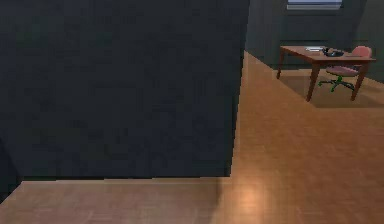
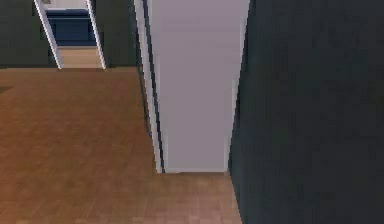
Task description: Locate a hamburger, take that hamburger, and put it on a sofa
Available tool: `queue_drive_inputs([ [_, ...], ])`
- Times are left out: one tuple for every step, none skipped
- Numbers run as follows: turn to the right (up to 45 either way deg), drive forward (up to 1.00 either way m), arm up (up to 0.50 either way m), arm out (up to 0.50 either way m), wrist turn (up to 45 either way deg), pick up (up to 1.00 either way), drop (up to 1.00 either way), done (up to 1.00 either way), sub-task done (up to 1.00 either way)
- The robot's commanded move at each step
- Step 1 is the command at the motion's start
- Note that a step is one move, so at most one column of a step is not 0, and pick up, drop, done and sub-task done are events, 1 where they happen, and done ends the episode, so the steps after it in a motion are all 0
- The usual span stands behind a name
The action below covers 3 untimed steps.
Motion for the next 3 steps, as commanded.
queue_drive_inputs([
  [0.0, 0.20, 0.00, 0.00, 0.0, 0.00, 0.00, 0.00, 0.00],
  [45.0, 0.00, 0.00, 0.00, 0.0, 0.00, 0.00, 0.00, 0.00],
  [3.0, 0.00, 0.00, 0.00, 0.0, 0.00, 0.00, 0.00, 0.00],
])
